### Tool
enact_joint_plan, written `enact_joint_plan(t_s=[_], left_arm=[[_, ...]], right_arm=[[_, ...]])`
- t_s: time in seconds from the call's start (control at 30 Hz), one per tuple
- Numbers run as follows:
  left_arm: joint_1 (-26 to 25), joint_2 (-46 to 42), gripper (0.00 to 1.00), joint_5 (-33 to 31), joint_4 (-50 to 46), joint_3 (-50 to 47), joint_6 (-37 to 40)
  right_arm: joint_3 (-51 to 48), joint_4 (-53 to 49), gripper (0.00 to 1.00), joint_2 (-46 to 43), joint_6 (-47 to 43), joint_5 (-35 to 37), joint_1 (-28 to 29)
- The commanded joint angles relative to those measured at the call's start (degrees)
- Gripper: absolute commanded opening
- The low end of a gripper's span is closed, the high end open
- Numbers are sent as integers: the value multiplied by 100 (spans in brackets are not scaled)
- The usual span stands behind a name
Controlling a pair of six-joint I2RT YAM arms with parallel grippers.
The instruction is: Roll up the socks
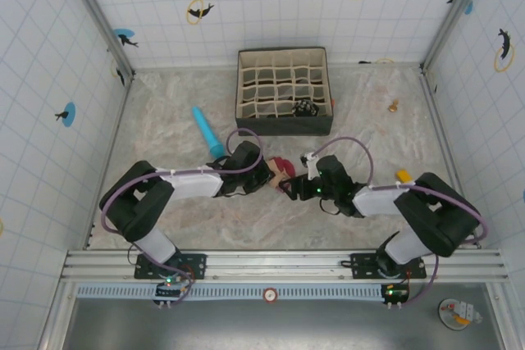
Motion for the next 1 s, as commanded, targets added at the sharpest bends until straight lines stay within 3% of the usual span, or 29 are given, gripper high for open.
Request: enact_joint_plan(t_s=[0.0, 0.17, 0.37, 0.7, 0.97], left_arm=[[56, -58, 0, -2, -1160, -31, 136], [69, -99, 0, 179, -1195, -135, 11], [69, -170, 0, 296, -1193, -200, -90], [69, -188, 0, 406, -1113, -301, -152], [68, -246, 0, 397, -1074, -410, -166]], right_arm=[[-79, -505, 88, -501, -1452, 1273, 594], [-434, -8, 88, -916, -2604, 2430, 1643], [-692, 1028, 87, -676, -3605, 3568, 2399], [-158, 2309, 84, 904, -4746, 4405, 2735], [295, 2713, 82, 1861, -4877, 4753, 2709]])
